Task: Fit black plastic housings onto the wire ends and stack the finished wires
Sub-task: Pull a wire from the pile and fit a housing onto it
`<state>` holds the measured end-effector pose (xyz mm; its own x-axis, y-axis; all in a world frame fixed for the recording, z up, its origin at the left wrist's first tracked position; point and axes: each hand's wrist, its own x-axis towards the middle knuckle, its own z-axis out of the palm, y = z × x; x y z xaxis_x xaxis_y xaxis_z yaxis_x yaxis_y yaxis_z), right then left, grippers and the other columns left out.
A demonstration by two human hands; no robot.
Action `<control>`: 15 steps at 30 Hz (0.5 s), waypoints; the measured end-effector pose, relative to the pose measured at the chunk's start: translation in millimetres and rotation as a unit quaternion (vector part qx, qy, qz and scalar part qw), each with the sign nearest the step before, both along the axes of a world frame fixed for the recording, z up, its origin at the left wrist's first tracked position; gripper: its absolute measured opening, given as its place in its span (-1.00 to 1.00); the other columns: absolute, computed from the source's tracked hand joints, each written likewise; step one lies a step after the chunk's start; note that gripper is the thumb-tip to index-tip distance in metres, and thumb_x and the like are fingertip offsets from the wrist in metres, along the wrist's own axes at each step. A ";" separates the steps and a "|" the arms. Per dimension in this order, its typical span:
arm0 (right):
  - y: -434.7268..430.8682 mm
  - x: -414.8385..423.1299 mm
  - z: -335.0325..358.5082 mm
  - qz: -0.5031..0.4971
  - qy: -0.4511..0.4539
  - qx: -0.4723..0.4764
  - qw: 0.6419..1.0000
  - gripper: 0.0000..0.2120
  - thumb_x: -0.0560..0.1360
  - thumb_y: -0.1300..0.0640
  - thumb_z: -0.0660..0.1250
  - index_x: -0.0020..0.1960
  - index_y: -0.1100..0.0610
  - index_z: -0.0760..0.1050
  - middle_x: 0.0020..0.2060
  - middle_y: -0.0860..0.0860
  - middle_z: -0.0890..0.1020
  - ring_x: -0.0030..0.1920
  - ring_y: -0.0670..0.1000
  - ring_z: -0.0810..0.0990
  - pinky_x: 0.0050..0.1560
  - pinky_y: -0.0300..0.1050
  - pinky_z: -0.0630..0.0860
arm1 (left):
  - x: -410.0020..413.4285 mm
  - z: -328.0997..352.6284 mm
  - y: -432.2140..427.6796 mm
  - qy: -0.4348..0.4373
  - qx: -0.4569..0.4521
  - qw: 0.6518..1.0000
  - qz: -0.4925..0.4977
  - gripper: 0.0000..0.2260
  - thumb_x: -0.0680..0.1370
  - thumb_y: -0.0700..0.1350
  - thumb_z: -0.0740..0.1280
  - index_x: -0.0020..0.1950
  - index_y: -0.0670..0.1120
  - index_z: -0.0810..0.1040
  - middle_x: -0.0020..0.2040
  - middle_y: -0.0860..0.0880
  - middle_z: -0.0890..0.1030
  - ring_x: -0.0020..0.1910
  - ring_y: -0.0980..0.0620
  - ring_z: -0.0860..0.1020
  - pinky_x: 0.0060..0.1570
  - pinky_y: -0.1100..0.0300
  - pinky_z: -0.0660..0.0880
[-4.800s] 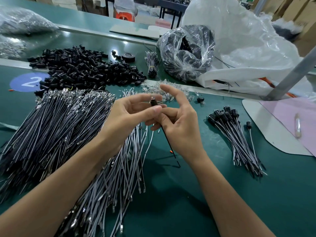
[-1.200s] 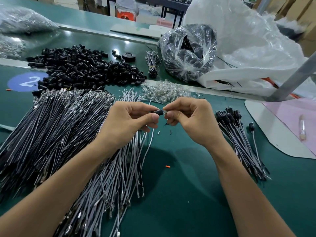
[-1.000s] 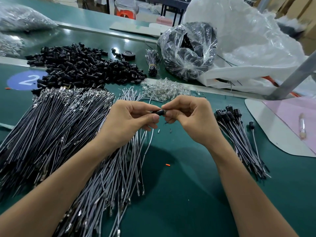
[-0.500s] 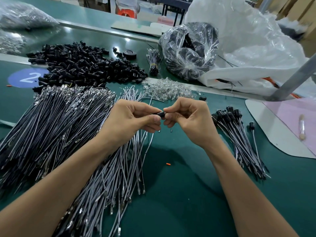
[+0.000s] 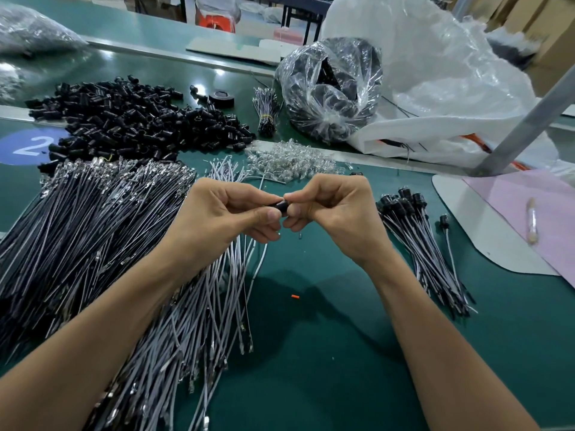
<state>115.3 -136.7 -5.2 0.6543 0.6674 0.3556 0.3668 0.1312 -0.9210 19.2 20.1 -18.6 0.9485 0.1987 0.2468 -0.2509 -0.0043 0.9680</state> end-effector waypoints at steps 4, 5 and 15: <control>-3.1 -1.2 13.0 0.052 -0.009 0.048 0.997 -0.82 0.43 0.39 0.39 -0.01 0.19 0.57 -0.27 -0.08 0.67 -0.25 -0.10 0.62 -0.16 -0.25 0.54 | 1.5 10.2 -4.4 -0.033 -0.052 0.998 -0.025 -0.86 0.38 -0.13 0.44 -0.08 -0.05 0.69 -0.28 -0.11 0.71 -0.43 0.00 0.65 -0.40 0.26 0.56; -2.3 -3.0 14.3 0.066 -0.022 0.048 0.996 -0.79 0.44 0.39 0.38 0.02 0.17 0.57 -0.23 -0.09 0.67 -0.20 -0.11 0.61 -0.11 -0.26 0.52 | 1.4 11.6 -5.0 -0.031 -0.062 0.997 -0.033 -0.83 0.37 -0.10 0.45 -0.06 -0.06 0.65 -0.28 -0.10 0.71 -0.44 0.01 0.64 -0.41 0.26 0.55; -94.1 34.5 57.7 -0.122 0.179 0.094 0.972 -0.78 0.61 0.21 0.16 -0.02 0.18 0.59 -0.28 0.02 0.67 -0.38 -0.12 0.58 -0.34 -0.37 0.54 | -2.1 16.7 21.1 0.007 -0.075 0.991 0.109 -0.66 0.55 0.17 0.18 0.02 -0.06 0.57 -0.20 -0.04 0.71 -0.33 0.02 0.64 -0.32 0.25 0.57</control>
